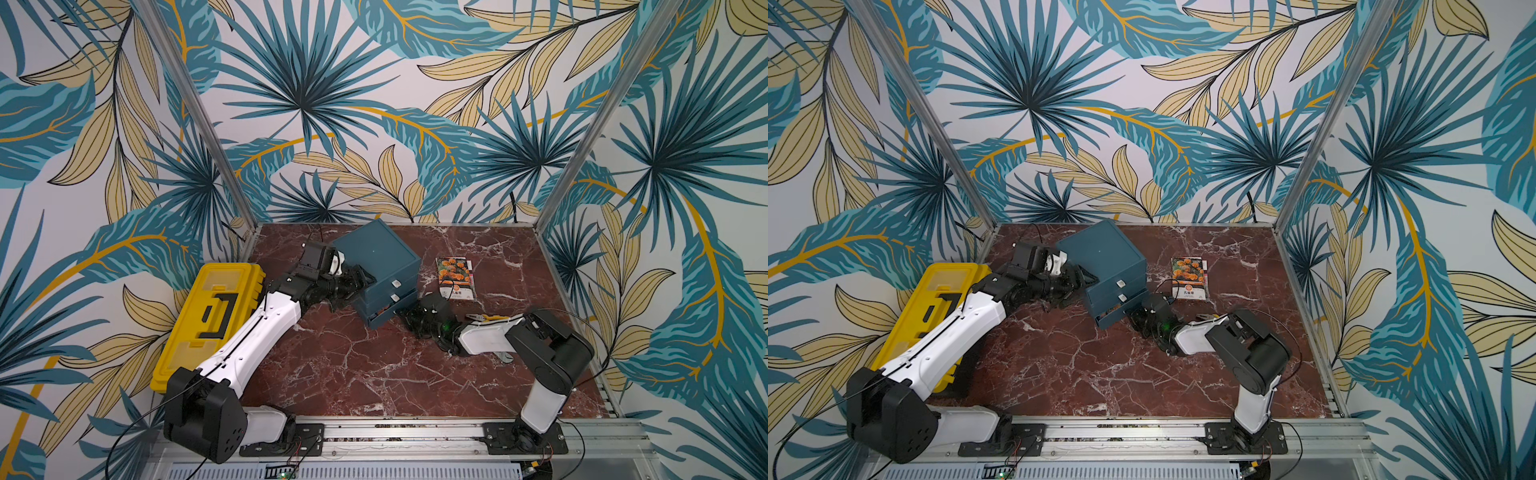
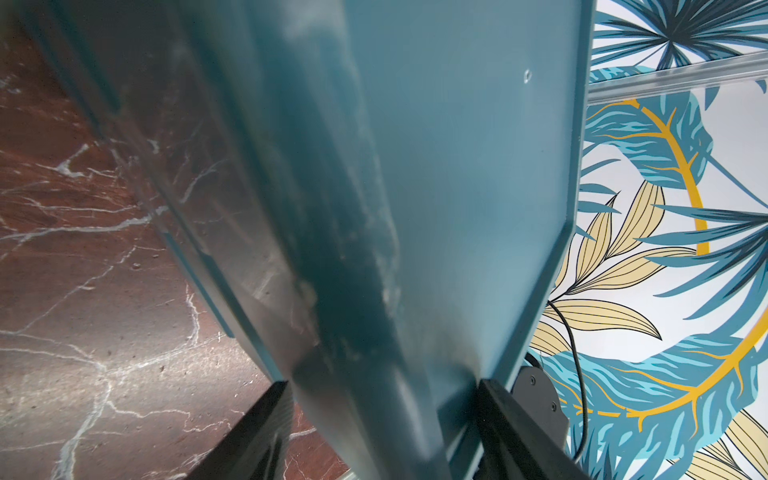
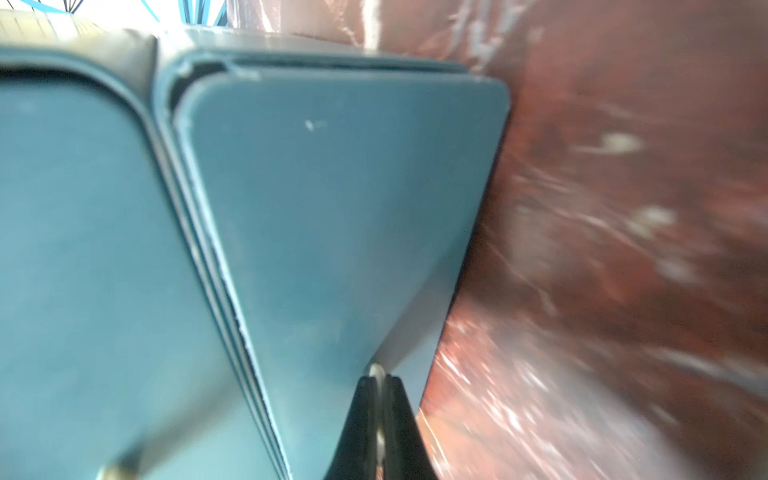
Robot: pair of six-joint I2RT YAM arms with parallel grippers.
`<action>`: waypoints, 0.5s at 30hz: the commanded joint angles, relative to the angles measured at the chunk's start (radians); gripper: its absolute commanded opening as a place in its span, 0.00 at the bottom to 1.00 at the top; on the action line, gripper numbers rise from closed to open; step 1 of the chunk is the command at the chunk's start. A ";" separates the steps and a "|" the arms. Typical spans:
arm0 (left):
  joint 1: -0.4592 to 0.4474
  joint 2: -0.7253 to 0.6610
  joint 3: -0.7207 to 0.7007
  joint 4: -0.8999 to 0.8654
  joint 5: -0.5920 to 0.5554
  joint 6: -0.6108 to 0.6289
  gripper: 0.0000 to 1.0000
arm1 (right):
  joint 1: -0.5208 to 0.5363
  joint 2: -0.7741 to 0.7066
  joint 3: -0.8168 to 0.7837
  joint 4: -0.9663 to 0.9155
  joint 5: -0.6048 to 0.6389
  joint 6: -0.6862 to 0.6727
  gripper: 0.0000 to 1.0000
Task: Take the seed bags out of the drawer
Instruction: Open the drawer in the storage box.
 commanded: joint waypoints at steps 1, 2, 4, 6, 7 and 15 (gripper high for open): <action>0.006 -0.013 -0.011 -0.025 -0.005 0.007 0.74 | 0.002 -0.080 -0.049 -0.069 -0.005 -0.027 0.00; 0.006 -0.015 -0.014 -0.024 -0.006 0.005 0.74 | 0.003 -0.105 -0.061 -0.093 -0.014 -0.034 0.00; 0.006 -0.015 -0.020 -0.019 -0.009 0.000 0.74 | 0.003 -0.151 -0.082 -0.139 -0.031 -0.049 0.00; 0.006 -0.016 -0.028 -0.011 -0.012 -0.007 0.74 | 0.004 -0.196 -0.106 -0.183 -0.043 -0.060 0.00; 0.006 -0.018 -0.033 -0.007 -0.014 -0.011 0.74 | 0.004 -0.220 -0.121 -0.203 -0.047 -0.062 0.00; 0.005 -0.036 -0.050 0.007 -0.038 -0.038 0.74 | 0.006 -0.340 -0.224 -0.280 -0.109 -0.075 0.00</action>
